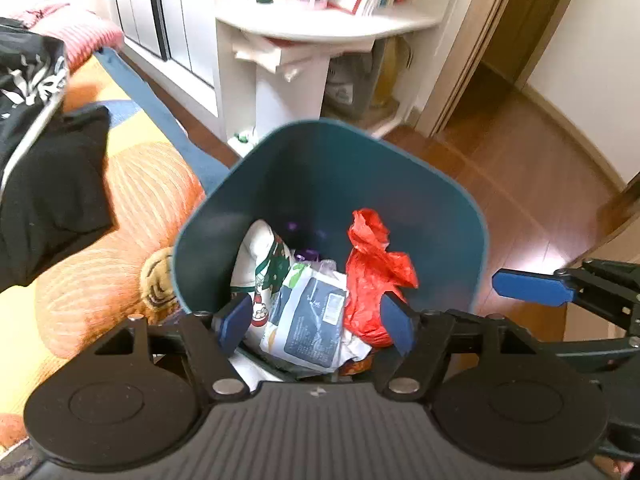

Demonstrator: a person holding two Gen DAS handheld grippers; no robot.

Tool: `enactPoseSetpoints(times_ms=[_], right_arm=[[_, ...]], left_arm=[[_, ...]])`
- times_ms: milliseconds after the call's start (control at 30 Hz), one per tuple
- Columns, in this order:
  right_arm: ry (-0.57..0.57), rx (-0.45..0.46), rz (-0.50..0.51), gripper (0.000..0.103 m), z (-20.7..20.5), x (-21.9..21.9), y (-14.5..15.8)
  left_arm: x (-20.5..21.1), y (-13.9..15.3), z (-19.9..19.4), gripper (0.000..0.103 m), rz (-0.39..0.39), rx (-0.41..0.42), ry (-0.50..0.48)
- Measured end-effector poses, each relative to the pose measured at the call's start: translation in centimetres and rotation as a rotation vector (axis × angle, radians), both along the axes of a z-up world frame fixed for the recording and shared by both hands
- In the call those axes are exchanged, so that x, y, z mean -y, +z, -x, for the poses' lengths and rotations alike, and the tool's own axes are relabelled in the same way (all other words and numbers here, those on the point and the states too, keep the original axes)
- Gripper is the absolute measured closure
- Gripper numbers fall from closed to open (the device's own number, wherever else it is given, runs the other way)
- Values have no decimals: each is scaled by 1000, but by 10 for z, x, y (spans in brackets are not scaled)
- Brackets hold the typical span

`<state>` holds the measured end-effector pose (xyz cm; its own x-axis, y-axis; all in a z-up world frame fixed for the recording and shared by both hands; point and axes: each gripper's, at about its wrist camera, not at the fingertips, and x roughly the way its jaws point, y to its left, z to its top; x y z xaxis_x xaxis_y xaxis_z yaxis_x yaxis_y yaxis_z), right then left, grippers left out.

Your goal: Collect trash

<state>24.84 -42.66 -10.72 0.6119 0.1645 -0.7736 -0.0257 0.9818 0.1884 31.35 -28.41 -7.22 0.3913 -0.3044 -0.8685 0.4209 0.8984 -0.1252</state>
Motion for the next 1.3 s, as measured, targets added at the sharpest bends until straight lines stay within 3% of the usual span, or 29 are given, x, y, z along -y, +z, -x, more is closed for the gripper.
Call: enactPoseSetpoints(times_ms=[167,300,600,733,1100,1300], right_arm=[[1,71,-24,52,25,-1,24],[-3,145,-12,51,46,-3,42],[-11,293,-15,51,92,-6,78],[-4,354,-23,51,109,-11,89],[10,456,-90,51,146,-20,92],[-1,453,-102,50,162,-24,92]], left_arm=[[-17,33,25,33,36,73,5],[-32,58,50,24,69,148,3],[-62,99,97,18,163,257,18],[-76,110,114,7,191,317,45],[-97,121,152,7,209,380,79],[-99,123,179,7,196,434,62]])
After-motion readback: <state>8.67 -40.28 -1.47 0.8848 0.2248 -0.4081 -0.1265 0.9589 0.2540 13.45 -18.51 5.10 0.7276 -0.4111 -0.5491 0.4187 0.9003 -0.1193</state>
